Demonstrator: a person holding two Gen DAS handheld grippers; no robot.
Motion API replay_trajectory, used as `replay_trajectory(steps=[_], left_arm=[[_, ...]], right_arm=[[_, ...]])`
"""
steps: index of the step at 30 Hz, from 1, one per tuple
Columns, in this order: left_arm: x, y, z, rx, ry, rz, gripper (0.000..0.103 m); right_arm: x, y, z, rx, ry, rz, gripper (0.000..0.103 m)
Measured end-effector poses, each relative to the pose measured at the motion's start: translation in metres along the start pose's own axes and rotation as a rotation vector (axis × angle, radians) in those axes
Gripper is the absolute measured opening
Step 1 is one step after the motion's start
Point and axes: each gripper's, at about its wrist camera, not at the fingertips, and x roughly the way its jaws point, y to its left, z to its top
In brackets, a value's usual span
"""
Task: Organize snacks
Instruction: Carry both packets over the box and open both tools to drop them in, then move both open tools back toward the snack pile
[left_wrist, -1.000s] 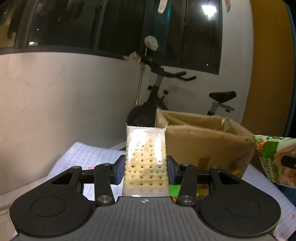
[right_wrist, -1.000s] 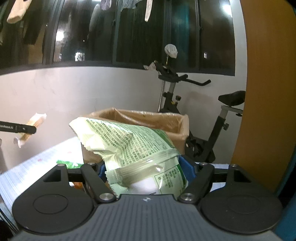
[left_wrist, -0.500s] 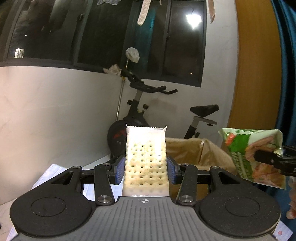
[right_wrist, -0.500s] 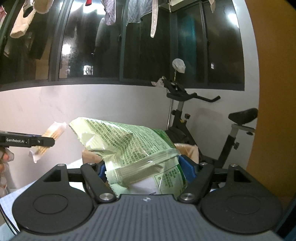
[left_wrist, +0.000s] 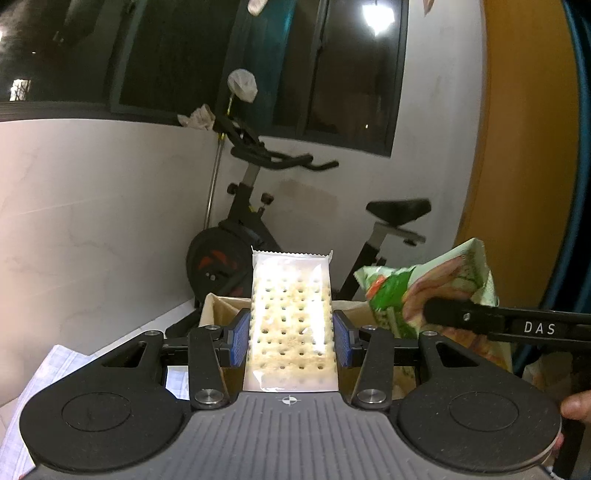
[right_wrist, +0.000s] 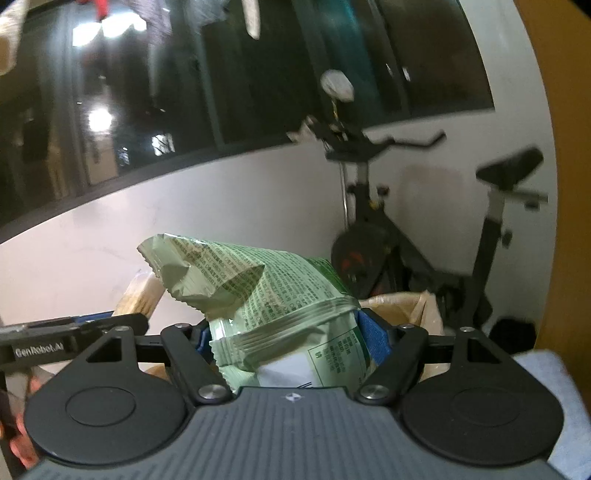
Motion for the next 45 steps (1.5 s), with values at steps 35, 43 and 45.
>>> replay_trajectory(steps=[35, 43, 45], left_arm=[[0.013, 0.019, -0.003, 0.054, 0.078, 0.106, 0.076], [-0.027, 0.035, 0.0, 0.029, 0.05, 0.122, 0.076], [-0.037, 0.039, -0.001, 0.029, 0.044, 0.129, 0.076]], right_arm=[[0.025, -0.007, -0.03, -0.115, 0.142, -0.19, 0.084], [-0.004, -0.006, -0.033, -0.123, 0.103, -0.179, 0.084], [-0.011, -0.006, -0.035, -0.121, 0.094, -0.175, 0.084]])
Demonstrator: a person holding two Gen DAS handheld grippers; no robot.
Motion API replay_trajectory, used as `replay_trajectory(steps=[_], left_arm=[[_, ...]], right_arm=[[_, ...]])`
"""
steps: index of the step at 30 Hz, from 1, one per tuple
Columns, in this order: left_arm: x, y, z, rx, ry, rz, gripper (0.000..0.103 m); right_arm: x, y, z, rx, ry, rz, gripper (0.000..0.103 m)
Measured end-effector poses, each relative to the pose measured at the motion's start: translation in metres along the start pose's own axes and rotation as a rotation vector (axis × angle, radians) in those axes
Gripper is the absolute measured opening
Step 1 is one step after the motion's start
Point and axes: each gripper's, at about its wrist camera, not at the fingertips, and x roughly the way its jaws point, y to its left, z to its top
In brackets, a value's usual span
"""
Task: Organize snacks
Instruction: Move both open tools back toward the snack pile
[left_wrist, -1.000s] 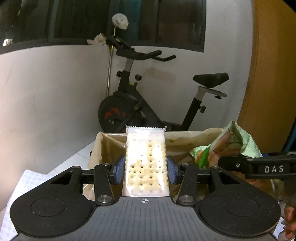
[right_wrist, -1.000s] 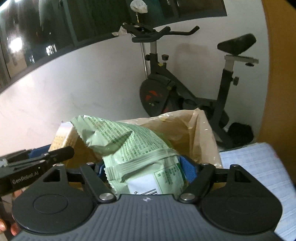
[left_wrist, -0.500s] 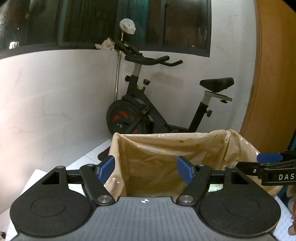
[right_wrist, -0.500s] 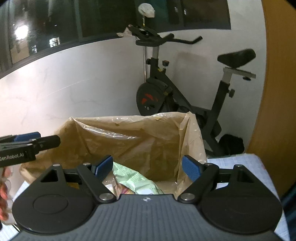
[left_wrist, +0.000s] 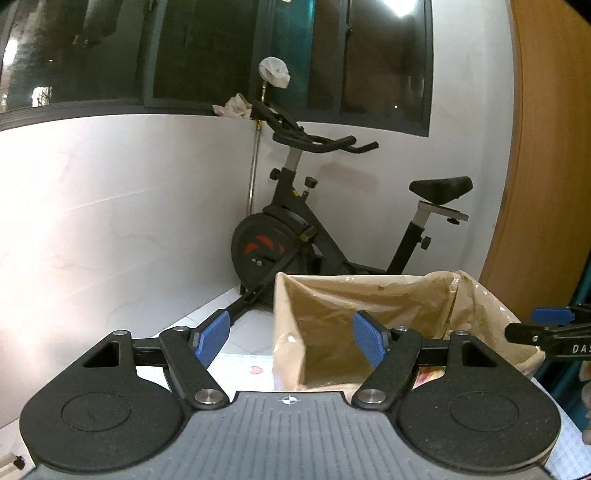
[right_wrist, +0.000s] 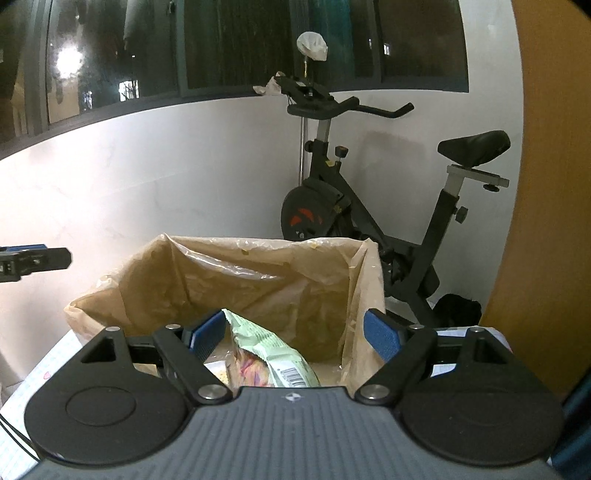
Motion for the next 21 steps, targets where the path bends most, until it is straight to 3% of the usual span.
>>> replay_trajectory(steps=[12, 21], left_arm=[[-0.041, 0.034, -0.017, -0.029, -0.004, 0.057, 0.076], [-0.05, 0.046, -0.048, -0.073, 0.056, 0.083, 0.076]], right_arm=[[-0.038, -0.005, -0.021, 0.024, -0.038, 0.023, 0.084], [-0.046, -0.002, -0.054, 0.035, -0.008, 0.029, 0.084]])
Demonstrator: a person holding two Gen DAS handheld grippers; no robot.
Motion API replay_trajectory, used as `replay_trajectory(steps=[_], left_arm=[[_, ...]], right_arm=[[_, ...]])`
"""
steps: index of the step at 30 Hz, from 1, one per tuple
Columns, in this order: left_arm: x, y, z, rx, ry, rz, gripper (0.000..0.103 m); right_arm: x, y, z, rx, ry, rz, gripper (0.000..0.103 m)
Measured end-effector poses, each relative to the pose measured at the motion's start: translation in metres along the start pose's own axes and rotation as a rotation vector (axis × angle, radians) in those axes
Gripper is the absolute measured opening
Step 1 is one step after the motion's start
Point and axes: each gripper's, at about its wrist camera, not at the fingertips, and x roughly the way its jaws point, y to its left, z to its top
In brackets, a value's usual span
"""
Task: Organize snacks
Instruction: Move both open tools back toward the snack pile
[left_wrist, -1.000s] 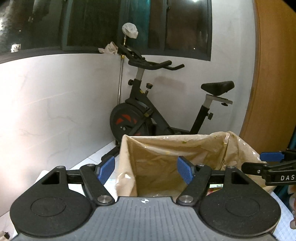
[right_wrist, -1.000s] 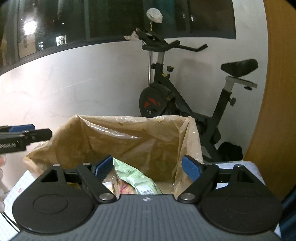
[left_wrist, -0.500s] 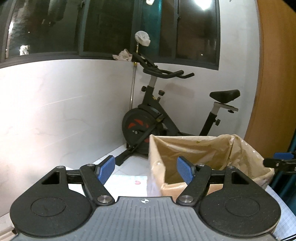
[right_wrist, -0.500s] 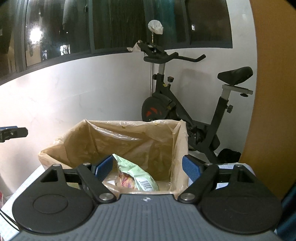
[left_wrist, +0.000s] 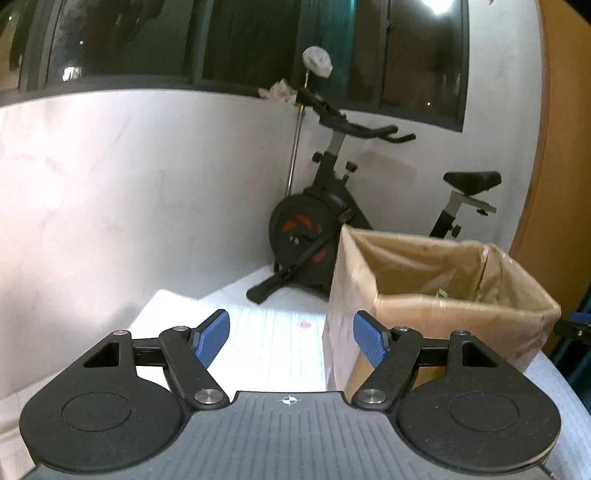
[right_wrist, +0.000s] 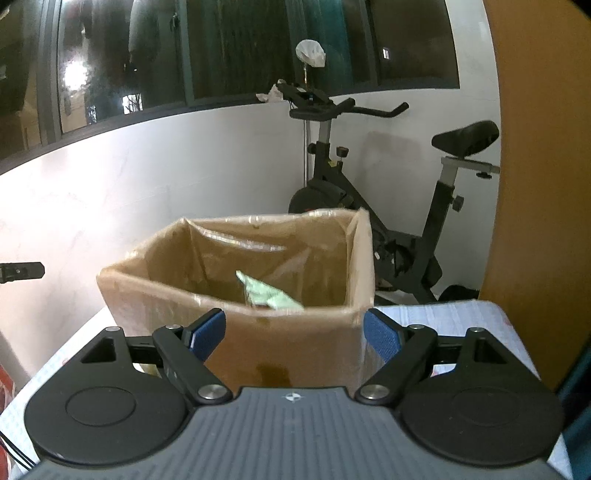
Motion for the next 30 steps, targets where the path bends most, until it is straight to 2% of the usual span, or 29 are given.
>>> replay_trajectory(steps=[9, 18, 30], left_arm=[[-0.002, 0.003, -0.042, -0.027, 0.077, -0.01, 0.076], [0.002, -0.004, -0.081, -0.07, 0.167, -0.066, 0.076], [0.013, -0.023, -0.125, -0.024, 0.273, -0.124, 0.076]], right_arm=[[0.005, -0.002, -0.044, 0.015, 0.063, -0.004, 0.084], [0.004, 0.006, -0.082, 0.013, 0.128, -0.002, 0.084], [0.006, 0.013, -0.111, 0.024, 0.2, -0.003, 0.084]])
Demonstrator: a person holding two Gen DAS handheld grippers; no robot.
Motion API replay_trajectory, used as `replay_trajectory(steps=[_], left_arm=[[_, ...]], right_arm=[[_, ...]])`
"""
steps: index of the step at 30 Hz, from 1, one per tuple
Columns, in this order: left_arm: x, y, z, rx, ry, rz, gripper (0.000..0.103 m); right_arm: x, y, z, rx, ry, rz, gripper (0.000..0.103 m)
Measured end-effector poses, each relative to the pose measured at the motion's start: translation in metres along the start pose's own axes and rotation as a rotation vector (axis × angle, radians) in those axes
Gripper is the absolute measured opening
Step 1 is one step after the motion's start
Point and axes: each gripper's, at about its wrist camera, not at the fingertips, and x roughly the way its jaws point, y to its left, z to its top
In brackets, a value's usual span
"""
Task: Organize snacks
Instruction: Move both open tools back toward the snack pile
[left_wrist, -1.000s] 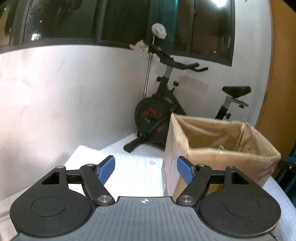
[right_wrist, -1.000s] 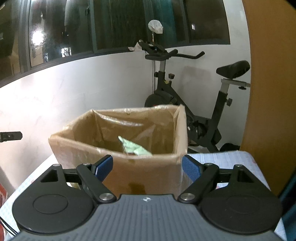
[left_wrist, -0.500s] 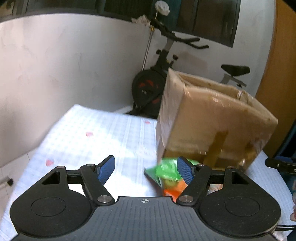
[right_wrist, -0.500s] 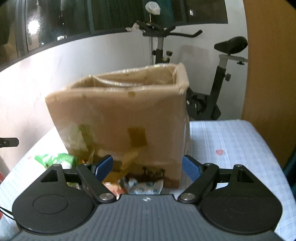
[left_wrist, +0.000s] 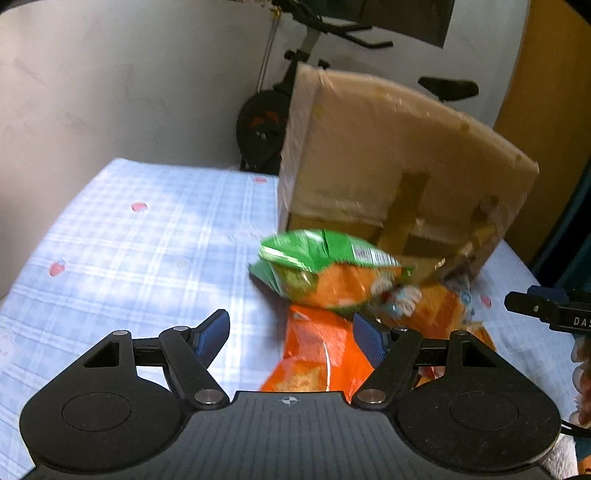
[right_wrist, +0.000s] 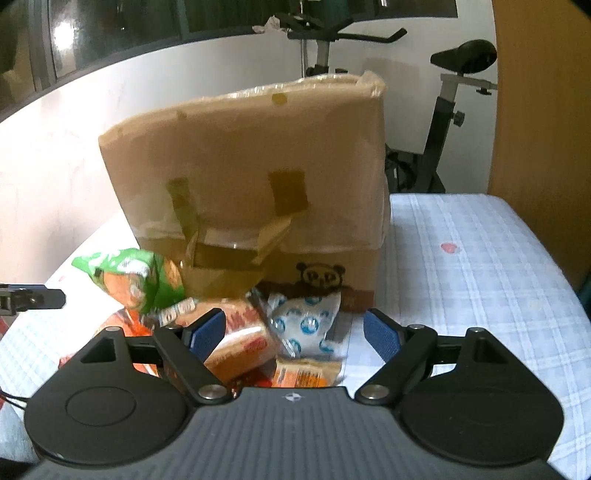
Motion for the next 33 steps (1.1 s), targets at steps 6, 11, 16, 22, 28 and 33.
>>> replay_trajectory(steps=[6, 11, 16, 22, 28, 33], left_arm=[[0.016, -0.006, -0.009, 0.021, 0.048, -0.02, 0.076], [0.028, -0.012, -0.01, 0.031, 0.081, -0.022, 0.076], [0.016, -0.012, 0.005, 0.061, 0.051, -0.032, 0.076], [-0.023, 0.006, 0.05, 0.092, -0.07, 0.022, 0.076], [-0.068, 0.016, 0.085, 0.097, -0.189, 0.072, 0.076], [-0.098, 0.014, 0.086, 0.114, -0.226, 0.086, 0.076]], right_arm=[[0.004, 0.0, -0.011, 0.005, 0.031, -0.002, 0.084], [0.003, -0.001, -0.011, 0.014, 0.033, 0.001, 0.084], [-0.001, -0.003, -0.001, 0.005, 0.012, -0.006, 0.084], [-0.017, -0.012, 0.036, -0.019, -0.084, -0.034, 0.084], [-0.048, -0.017, 0.071, -0.043, -0.192, -0.051, 0.084], [-0.071, -0.016, 0.074, -0.054, -0.228, -0.043, 0.084]])
